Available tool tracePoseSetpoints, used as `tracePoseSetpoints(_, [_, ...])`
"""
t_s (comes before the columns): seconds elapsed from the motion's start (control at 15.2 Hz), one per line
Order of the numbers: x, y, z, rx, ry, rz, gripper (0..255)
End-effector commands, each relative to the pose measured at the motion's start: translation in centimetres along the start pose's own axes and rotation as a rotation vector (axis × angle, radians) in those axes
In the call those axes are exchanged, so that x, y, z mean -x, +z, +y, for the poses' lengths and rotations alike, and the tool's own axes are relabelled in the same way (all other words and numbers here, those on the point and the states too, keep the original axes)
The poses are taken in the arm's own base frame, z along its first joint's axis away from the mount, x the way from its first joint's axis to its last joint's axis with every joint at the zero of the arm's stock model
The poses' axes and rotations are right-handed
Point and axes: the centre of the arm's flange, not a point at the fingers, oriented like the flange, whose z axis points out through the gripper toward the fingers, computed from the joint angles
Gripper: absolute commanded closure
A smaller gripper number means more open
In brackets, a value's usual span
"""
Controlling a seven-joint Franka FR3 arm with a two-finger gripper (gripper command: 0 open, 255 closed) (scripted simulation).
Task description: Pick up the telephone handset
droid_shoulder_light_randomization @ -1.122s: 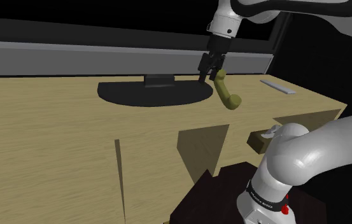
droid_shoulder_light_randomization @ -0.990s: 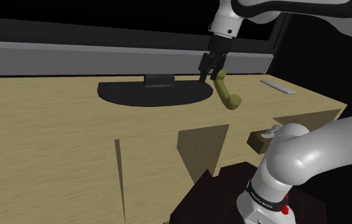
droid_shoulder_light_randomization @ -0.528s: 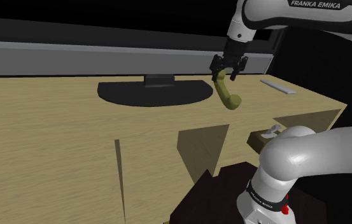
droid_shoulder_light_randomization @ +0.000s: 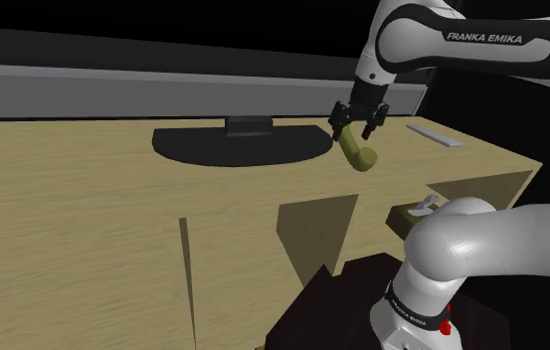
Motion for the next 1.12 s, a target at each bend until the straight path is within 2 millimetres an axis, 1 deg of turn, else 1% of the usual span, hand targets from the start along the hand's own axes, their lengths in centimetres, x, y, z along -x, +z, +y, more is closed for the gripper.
tracePoseSetpoints(0.0, [0.1, 0.4, 0.0, 0.000, 0.000, 0.000, 0])
tracePoseSetpoints(0.07, [0.1, 0.4, 0.0, 0.000, 0.000, 0.000, 0])
tracePoseSetpoints(0.13, [0.0, 0.4, 0.0, 0.000, 0.000, 0.000, 255])
tracePoseSetpoints(0.73, [0.1, 0.4, 0.0, 0.000, 0.000, 0.000, 255])
tracePoseSetpoints(1.06, [-0.4, -2.2, 0.0, 0.000, 0.000, 0.000, 255])
